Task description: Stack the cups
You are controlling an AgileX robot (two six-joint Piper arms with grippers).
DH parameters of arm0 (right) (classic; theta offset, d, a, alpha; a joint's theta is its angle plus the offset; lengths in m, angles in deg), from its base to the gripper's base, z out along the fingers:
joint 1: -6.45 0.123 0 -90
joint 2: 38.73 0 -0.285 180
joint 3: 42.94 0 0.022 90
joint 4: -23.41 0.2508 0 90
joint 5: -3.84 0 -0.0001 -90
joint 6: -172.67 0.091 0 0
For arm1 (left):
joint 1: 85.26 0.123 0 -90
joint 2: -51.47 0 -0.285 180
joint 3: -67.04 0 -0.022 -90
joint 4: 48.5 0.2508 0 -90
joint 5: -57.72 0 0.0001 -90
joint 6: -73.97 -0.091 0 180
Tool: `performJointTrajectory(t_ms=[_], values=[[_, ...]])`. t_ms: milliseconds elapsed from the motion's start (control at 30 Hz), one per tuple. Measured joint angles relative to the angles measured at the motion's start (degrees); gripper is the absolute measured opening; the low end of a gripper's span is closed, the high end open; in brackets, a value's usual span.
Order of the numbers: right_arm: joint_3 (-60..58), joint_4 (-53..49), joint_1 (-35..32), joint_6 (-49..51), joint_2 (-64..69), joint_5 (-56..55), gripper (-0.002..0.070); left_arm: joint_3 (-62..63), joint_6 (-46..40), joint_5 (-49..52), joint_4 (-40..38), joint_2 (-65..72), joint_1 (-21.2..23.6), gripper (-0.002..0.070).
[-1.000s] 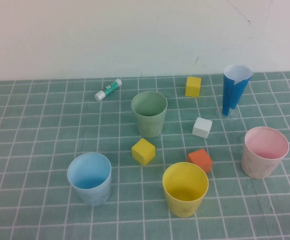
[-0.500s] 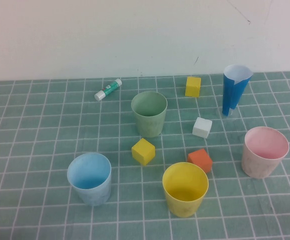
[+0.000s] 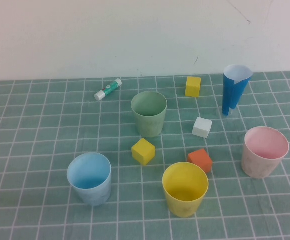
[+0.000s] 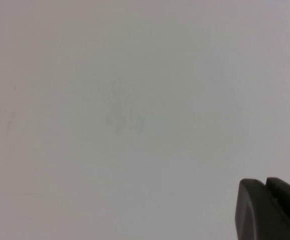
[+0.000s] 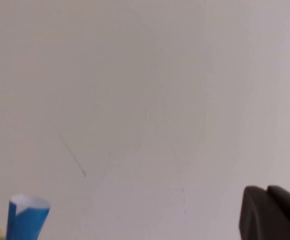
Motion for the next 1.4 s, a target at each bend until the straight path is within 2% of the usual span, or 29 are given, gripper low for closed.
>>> performJointTrajectory(t_ms=[233, 333, 500, 600, 733, 900, 1033, 1133, 1233, 1400], values=[[0.0, -1.4, 0.0, 1.1, 0.0, -4.3, -0.0003, 0.0, -0.4, -1.4, -1.6, 0.0, 0.0, -0.0002], [0.7, -3.4, 0.0, 1.4, 0.0, -2.0, -0.0003, 1.5, 0.1, 3.8, -1.6, 0.0, 0.0, -0.0002], [8.5, -6.2, 0.0, 1.5, 0.0, 13.3, -0.0003, 12.6, 0.3, 24.3, -1.2, 0.3, 0.1, -0.0002], [14.3, -8.8, 0.0, 1.5, 1.0, 21.8, -0.0003, 19.5, 0.4, 33.3, -1.2, 3.3, 0.1, -0.0002], [20.9, -12.1, 0.0, 1.4, 6.6, 31.7, -0.0003, 26.3, 0.3, 38.3, -1.2, 8.7, 0.1, -0.0002], [26.4, -10.5, 0.0, -0.1, 15.5, 43.1, -0.0003, 32.6, -1.8, 40.6, -1.9, 16.7, 0.1, -0.0002], [28.3, 0.1, 0.0, -9.7, 20.5, 47.8, -0.0003, 39.8, -3.9, 49.7, -7.5, 24.9, 0.1, -0.0002], [28.6, 9.4, 0.0, -18.6, 23.4, 52.0, -0.0003, 46.7, -9.2, 60.8, -12.9, 32.7, 0.1, -0.0002], [28.6, 15.1, 0.0, -22.8, 26.5, 56.6, -0.0003, 52.1, -17.8, 68.2, -19.8, 40.1, 0.1, -0.0002], [28.6, 18.2, 0.0, -28.5, 33.3, 61.8, -0.0003, 53.6, -32.5, 71.7, -34.0, 50.2, 0.1, -0.0002]])
